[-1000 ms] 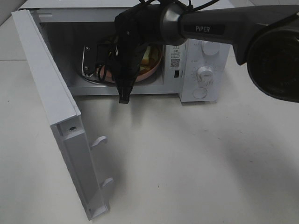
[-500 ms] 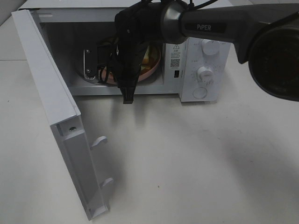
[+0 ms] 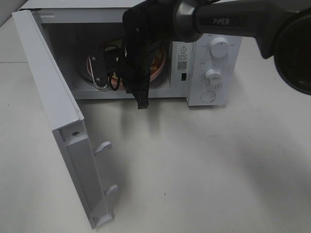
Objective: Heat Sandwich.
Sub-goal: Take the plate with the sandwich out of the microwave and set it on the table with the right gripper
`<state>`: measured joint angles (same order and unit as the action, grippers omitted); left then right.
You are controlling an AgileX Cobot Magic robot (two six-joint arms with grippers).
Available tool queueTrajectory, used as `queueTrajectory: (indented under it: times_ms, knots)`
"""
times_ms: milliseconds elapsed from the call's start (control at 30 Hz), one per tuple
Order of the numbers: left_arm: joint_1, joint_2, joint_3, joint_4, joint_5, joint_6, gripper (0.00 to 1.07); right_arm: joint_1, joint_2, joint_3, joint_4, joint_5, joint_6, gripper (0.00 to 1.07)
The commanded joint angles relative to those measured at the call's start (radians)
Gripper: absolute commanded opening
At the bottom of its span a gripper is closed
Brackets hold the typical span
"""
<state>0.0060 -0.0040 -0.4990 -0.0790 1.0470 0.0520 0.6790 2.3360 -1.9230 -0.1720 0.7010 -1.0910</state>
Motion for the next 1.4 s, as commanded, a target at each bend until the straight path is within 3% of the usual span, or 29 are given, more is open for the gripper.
queueTrajectory:
  times_ms: [33, 333, 567, 1400]
  knots:
    - [0.004, -0.012, 0.006, -0.006, -0.011, -0.004, 1.00, 0.002, -0.057, 0.035, 0.001, -0.049, -0.048, 0.00]
    - [0.004, -0.012, 0.006, -0.006, -0.011, -0.004, 1.00, 0.002, -0.123, 0.120, 0.011, -0.078, -0.115, 0.00]
    - [0.004, -0.012, 0.006, -0.006, -0.011, -0.004, 1.00, 0.002, -0.190, 0.219, 0.099, -0.106, -0.249, 0.00]
    - [0.004, -0.012, 0.006, -0.006, -0.011, -0.004, 1.00, 0.002, -0.410, 0.516, 0.109, -0.175, -0.356, 0.00]
